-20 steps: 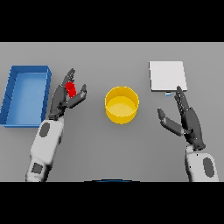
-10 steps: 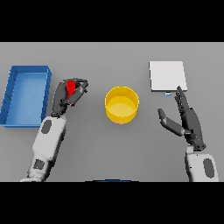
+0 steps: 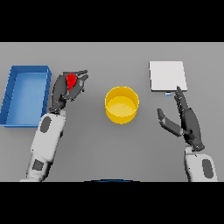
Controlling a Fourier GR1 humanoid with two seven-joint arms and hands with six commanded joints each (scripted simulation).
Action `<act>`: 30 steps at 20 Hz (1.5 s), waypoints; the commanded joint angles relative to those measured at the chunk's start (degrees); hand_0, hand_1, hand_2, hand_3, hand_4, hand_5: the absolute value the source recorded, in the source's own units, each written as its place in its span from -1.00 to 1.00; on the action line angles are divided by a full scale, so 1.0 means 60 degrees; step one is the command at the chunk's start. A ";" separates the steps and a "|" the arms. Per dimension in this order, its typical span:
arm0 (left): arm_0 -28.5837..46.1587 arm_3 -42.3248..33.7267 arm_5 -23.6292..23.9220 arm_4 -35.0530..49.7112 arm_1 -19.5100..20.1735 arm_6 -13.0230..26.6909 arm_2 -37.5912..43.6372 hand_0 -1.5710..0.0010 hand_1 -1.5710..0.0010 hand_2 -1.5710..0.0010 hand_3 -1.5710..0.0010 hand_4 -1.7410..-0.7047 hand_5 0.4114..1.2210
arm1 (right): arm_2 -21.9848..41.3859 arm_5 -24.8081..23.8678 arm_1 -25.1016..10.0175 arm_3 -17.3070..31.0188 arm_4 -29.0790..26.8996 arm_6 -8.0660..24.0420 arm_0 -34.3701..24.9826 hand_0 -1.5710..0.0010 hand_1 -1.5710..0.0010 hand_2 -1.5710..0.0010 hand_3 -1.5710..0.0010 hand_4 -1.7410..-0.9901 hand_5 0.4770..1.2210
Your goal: Pick up the red beaker and tilt it to pour out 1 green nut into yellow bowl. Pick up the yellow bowl and place it on the metallic measuring scale.
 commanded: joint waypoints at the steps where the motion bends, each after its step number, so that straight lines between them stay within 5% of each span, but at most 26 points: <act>1: -0.0020 -0.0192 -0.0028 -0.0153 0.0096 0.0155 -0.0091 -0.98 -0.98 -0.98 -0.97 -0.53 0.98 | 0.0056 -0.0028 0.0006 -0.0042 0.0081 0.0059 -0.0050 1.00 1.00 1.00 1.00 0.19 -0.49; 5: -0.0248 -0.0886 -0.0120 -0.0979 0.0579 0.1127 -0.0824 -0.99 -0.99 -0.99 -0.99 -0.76 0.88 | 0.0018 0.0096 -0.0074 -0.0006 -0.0006 -0.0037 -0.0068 1.00 1.00 1.00 1.00 0.24 -0.50; 10: -0.0823 -0.0698 -0.0092 -0.1401 0.0759 0.1795 -0.1327 -0.99 -0.99 -0.99 -0.99 -0.76 0.80 | 0.0102 0.0038 0.0054 0.0018 0.0087 -0.0030 0.0095 1.00 1.00 1.00 1.00 0.24 -0.46; 16: -0.1919 -0.0357 -0.0618 -0.3204 0.1745 0.2556 -0.3088 -1.00 -1.00 -1.00 -1.00 -0.94 0.78 | 0.0033 0.0065 0.0027 -0.0062 -0.0019 0.0152 0.0030 1.00 1.00 1.00 1.00 0.24 -0.43; 23: -0.3223 0.0236 -0.2359 -0.4848 0.2576 0.3030 -0.5342 -1.00 -1.00 -1.00 -1.00 -0.99 0.94 | 0.0134 0.0025 -0.0002 -0.0119 0.0192 0.0131 0.0129 1.00 1.00 1.00 1.00 0.20 -0.42; 26: -0.3924 0.0551 -0.3316 -0.5303 0.2790 0.3091 -0.6042 -1.00 -1.00 -1.00 -1.00 -0.74 0.97 | -0.0053 0.0095 0.0042 0.0086 -0.0118 0.0319 0.0021 1.00 1.00 1.00 1.00 0.22 -0.46; 30: -0.4848 0.0974 -0.4478 -0.5861 0.2780 0.3384 -0.7048 -1.00 -1.00 -1.00 -0.69 -0.87 0.99 | -0.0058 0.0119 0.0294 0.0048 -0.0372 0.0287 0.0022 1.00 1.00 1.00 1.00 0.22 -0.55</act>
